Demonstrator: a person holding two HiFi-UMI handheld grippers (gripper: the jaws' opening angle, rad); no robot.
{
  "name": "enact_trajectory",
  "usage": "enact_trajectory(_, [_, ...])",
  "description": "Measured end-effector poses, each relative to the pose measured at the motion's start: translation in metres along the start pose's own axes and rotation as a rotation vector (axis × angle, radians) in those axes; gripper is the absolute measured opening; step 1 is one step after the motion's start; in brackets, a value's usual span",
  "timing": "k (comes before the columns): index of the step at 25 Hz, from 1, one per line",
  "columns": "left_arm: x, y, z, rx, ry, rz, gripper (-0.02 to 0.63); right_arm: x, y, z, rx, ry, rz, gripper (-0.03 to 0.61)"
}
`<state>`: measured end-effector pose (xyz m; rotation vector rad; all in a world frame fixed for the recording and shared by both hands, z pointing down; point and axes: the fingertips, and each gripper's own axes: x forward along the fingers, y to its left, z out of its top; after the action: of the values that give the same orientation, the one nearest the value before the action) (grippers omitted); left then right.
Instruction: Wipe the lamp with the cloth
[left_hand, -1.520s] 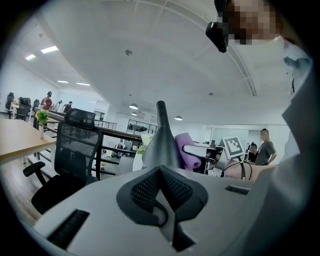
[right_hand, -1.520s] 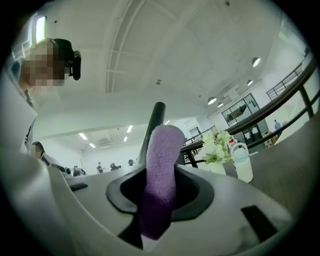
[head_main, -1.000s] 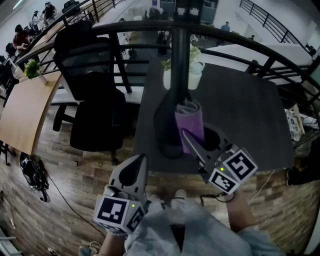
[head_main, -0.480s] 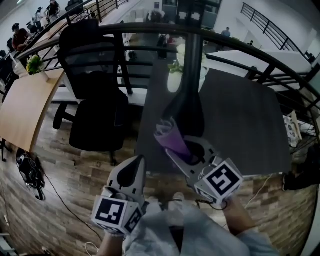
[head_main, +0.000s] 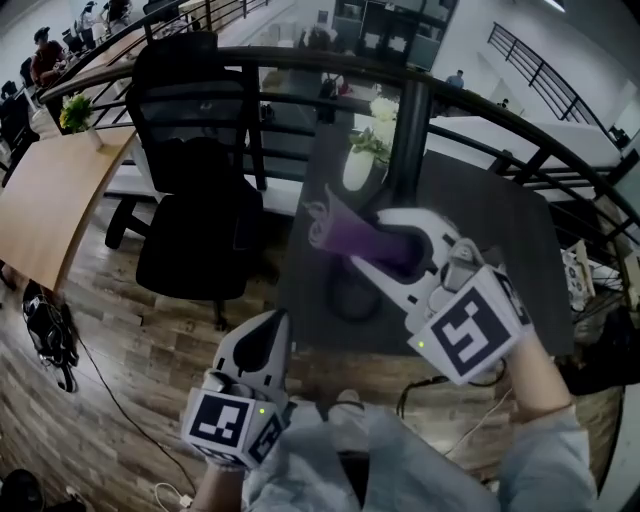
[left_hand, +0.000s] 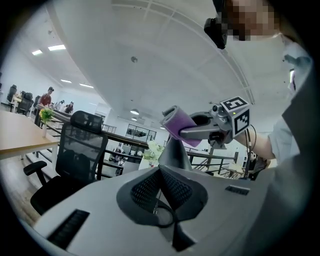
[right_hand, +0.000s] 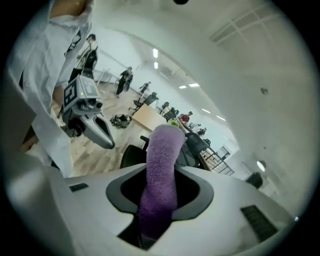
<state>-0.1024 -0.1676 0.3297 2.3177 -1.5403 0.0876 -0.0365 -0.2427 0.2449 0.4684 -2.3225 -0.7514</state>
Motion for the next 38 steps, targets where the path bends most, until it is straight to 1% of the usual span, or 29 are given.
enact_trajectory(2, [-0.004,0.006,0.001,-0.002,-0.02,0.007,0.012,0.013,-0.012,0.002,-0.121,0.067,0.028,0.124])
enact_trajectory(4, [-0.008,0.011,0.003,-0.009,-0.043,0.016,0.012,0.03,-0.018,-0.006,-0.227,0.158,0.082,0.123])
enact_trajectory(7, [-0.016,0.016,0.003,-0.019,-0.053,0.029,0.011,0.054,-0.017,-0.023,-0.341,0.289,0.169,0.123])
enact_trajectory(11, [-0.023,0.021,0.005,-0.003,-0.094,0.048,0.011,0.071,-0.006,-0.047,-0.492,0.462,0.303,0.123])
enact_trajectory(14, [-0.026,0.024,0.002,-0.013,-0.096,0.053,0.012,0.079,0.002,-0.058,-0.566,0.559,0.381,0.123])
enact_trajectory(18, [-0.029,0.028,0.0,-0.028,-0.096,0.057,0.012,0.087,0.012,-0.064,-0.623,0.613,0.421,0.121])
enact_trajectory(20, [-0.03,0.03,0.001,-0.031,-0.1,0.057,0.012,0.087,0.015,-0.064,-0.673,0.611,0.41,0.121])
enact_trajectory(24, [-0.032,0.03,0.0,-0.026,-0.087,0.053,0.011,0.083,0.024,-0.062,-0.775,0.594,0.347,0.121])
enact_trajectory(30, [-0.023,0.021,0.004,-0.011,-0.102,0.013,0.012,0.066,0.038,-0.065,-0.843,0.564,0.252,0.121])
enact_trajectory(32, [-0.018,0.016,0.002,-0.006,-0.09,-0.004,0.012,0.058,0.038,-0.07,-0.9,0.576,0.215,0.121])
enact_trajectory(33, [-0.016,0.014,0.0,-0.003,-0.069,-0.011,0.011,0.054,0.039,-0.071,-0.916,0.574,0.198,0.121])
enact_trajectory(35, [-0.012,0.009,-0.005,0.007,-0.025,-0.027,0.012,0.05,0.042,-0.069,-0.9,0.536,0.153,0.121])
enact_trajectory(36, [-0.009,0.006,-0.004,0.01,-0.027,-0.036,0.012,0.048,0.044,-0.069,-0.88,0.512,0.13,0.121])
enact_trajectory(38, [-0.002,0.002,0.001,0.012,-0.073,-0.052,0.012,0.042,0.048,-0.07,-0.837,0.477,0.095,0.121])
